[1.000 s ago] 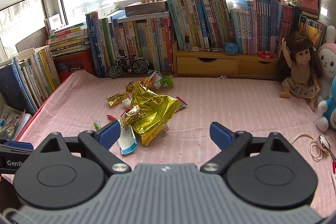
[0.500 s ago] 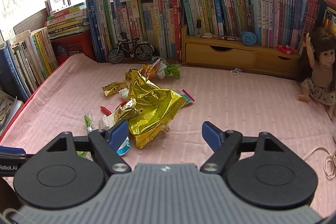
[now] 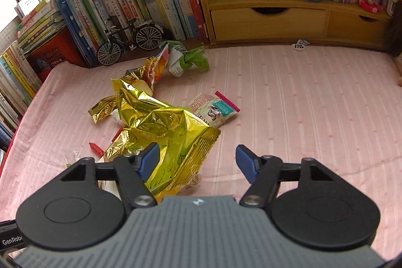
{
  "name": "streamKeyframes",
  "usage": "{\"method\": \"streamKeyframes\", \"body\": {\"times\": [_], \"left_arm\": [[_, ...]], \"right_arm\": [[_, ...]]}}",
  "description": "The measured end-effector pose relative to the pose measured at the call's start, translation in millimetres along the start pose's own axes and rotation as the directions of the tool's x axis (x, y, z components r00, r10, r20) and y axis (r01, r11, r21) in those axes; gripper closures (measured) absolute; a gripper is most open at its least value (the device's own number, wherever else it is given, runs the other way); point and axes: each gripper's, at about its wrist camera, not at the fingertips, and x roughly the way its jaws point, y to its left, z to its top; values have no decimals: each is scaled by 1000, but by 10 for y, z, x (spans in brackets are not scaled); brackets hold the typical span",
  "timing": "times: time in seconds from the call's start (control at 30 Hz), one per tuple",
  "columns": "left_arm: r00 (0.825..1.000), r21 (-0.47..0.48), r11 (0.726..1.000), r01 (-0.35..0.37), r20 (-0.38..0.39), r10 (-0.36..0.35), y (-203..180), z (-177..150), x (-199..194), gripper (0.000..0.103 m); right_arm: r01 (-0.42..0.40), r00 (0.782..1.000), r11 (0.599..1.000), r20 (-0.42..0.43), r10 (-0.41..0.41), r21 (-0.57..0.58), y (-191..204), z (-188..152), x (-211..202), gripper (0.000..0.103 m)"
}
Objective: Collect trash
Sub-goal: 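Grasp the green plastic wrapper with the left tool while the right tool grasps the gold foil bag, then carry both wrappers down to the black bin and open both tools over it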
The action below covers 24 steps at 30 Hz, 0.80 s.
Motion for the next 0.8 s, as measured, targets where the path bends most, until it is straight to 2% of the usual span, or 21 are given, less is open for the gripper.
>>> {"method": "streamKeyframes", "body": {"times": [0.1, 0.17, 0.2, 0.37, 0.43, 0.47, 0.5, 0.57, 0.8], "left_arm": [[998, 36, 999, -10, 57, 8, -88, 57, 155, 53], [998, 54, 999, 3, 58, -6, -138, 89, 241, 52], [999, 59, 998, 8, 53, -11, -158, 100, 281, 52], [997, 44, 998, -34, -73, 38, -212, 132, 524, 57], [995, 38, 998, -56, -80, 59, -211, 107, 561, 60], [995, 43, 997, -63, -69, 66, -224, 97, 557, 63], [995, 51, 996, -68, -64, 71, -233, 82, 552, 71], [996, 60, 997, -58, -63, 62, -246, 71, 538, 76], [999, 111, 993, -38, 28, 35, -322, 31, 228, 77]], "right_arm": [[-25, 999, 999, -38, 26, 27, 8, 32, 159, 43], [-40, 998, 999, -55, 42, 26, 34, 31, 196, 58], [-39, 997, 999, -60, 40, 24, 44, 27, 194, 59], [-52, 998, 998, -41, 53, 33, 59, 5, 35, 74], [-38, 999, 999, -19, 39, 24, 55, -9, -71, 77], [-30, 1000, 999, -5, 30, 19, 49, -19, -127, 80], [-19, 1000, 1000, 6, 19, 15, 50, -28, -179, 82], [2, 1000, 1000, 31, -2, 2, 38, -53, -286, 83], [17, 997, 1000, 80, -19, 26, -78, -113, -577, 85]]}}
